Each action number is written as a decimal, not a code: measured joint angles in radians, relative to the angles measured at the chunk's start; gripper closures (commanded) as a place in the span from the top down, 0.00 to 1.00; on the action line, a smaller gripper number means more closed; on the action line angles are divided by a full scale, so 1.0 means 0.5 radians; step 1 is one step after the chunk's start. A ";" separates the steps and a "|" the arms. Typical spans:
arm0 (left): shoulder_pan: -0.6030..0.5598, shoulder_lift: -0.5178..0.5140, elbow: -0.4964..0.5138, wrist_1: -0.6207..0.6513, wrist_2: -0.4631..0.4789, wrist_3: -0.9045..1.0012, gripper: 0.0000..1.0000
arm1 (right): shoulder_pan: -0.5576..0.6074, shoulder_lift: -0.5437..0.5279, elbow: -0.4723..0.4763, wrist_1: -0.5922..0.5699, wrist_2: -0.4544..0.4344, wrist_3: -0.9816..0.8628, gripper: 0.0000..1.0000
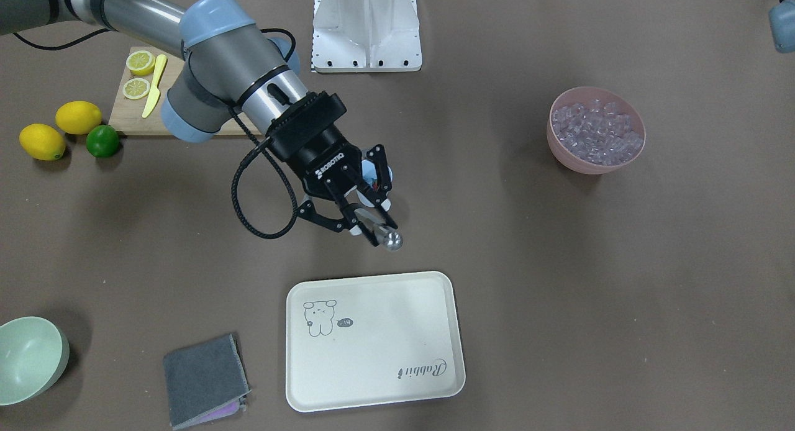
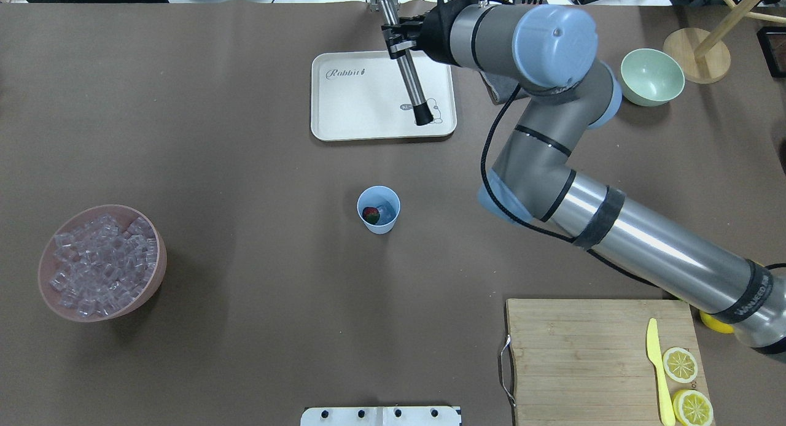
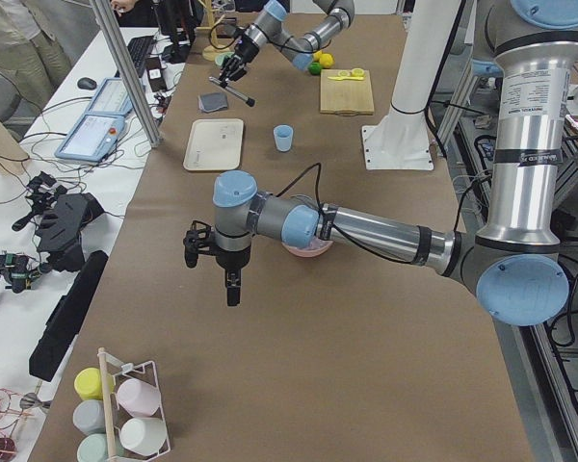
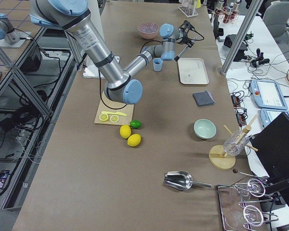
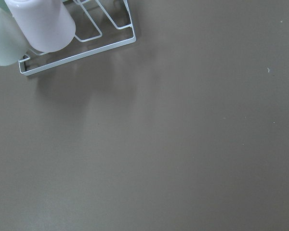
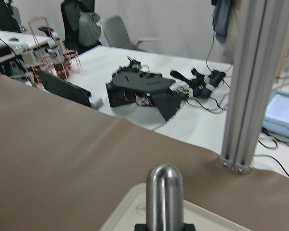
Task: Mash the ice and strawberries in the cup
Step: 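Lift the muddler out of the cup with the right gripper, then carry the muddler back and lower it onto the table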
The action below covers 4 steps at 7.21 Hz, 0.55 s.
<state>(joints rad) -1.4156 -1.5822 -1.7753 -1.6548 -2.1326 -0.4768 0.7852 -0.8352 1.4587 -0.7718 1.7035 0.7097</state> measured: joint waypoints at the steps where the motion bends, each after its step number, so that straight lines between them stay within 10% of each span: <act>1: 0.000 -0.012 -0.002 -0.024 0.001 -0.003 0.98 | 0.145 -0.050 0.000 -0.244 0.272 0.030 0.00; 4: 0.001 -0.049 -0.063 -0.040 0.001 -0.001 0.98 | 0.565 -0.353 -0.001 -0.790 0.996 0.060 0.00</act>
<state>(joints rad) -1.4152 -1.6066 -1.8068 -1.6750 -2.1322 -0.4773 1.0677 -1.0117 1.4584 -1.1668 2.2016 0.7396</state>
